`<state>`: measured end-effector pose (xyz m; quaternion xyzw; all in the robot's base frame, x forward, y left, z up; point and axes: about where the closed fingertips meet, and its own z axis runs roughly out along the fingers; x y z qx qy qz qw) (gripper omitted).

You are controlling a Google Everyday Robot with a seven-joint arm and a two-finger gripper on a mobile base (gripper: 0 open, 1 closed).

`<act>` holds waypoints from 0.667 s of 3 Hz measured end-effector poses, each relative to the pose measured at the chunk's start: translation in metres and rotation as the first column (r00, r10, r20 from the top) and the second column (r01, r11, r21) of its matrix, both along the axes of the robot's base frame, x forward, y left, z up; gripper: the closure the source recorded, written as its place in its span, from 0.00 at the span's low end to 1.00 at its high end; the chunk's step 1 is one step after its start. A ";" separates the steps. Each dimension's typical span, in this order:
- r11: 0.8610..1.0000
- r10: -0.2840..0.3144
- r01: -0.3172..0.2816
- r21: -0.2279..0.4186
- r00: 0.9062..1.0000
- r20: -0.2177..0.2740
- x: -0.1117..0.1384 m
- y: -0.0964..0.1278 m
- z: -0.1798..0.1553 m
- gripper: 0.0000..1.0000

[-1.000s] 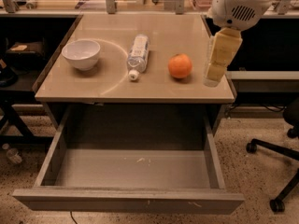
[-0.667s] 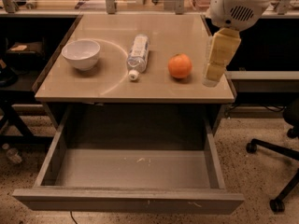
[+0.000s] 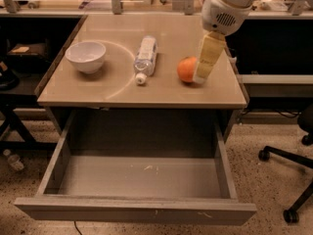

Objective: Place orange into top drawer

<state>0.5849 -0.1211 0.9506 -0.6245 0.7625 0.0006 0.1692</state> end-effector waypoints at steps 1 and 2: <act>1.000 -0.018 0.019 0.021 0.997 -0.073 0.069 0.006 -0.039 0.00; 0.999 -0.021 0.023 0.029 0.998 -0.059 0.076 0.007 -0.040 0.00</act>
Offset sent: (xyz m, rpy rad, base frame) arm 0.0988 0.0008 -0.0546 0.0200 0.1381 -0.0267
